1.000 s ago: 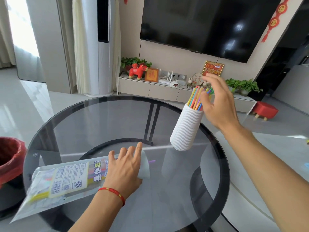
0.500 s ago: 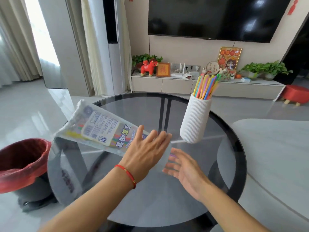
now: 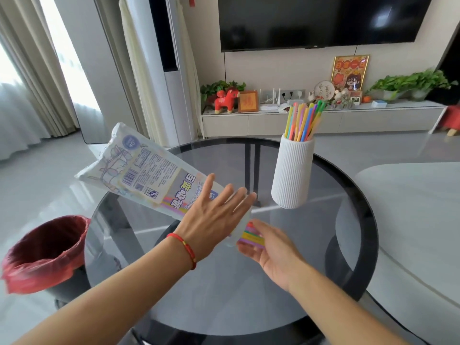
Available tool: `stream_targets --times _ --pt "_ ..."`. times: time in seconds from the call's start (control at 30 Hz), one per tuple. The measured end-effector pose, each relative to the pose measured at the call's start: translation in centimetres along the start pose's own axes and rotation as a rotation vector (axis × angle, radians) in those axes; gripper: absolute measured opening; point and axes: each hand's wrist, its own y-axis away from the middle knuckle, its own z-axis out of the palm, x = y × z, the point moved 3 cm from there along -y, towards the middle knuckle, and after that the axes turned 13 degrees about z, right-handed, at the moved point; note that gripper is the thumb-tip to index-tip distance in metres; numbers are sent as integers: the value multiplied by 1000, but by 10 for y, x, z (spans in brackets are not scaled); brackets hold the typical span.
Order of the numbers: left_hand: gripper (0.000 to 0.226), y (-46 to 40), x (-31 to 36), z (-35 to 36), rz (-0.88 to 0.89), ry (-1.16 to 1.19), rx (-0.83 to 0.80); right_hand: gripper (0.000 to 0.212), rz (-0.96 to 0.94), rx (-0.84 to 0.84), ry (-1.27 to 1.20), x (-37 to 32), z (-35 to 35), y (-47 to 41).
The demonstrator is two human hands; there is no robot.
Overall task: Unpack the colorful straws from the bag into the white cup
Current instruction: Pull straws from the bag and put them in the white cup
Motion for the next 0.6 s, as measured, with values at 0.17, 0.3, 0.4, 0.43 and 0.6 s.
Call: stream_targets --times 0.17,0.3,0.4,0.43,0.6 --pt "104 -2 8 5 -17 31 30 18 -110 133 55 0 -9 -3" --pt "102 -2 7 11 -64 103 81 12 -154 130 45 -3 -9 -2" --pt "107 2 5 20 -97 151 104 9 -212 143 89 -8 -13 -3" --pt "112 5 3 24 -114 165 101 9 -240 155 132 -11 -16 -3" --pt "123 23 -1 49 -180 280 -4 10 -325 189 318 -39 -47 1"
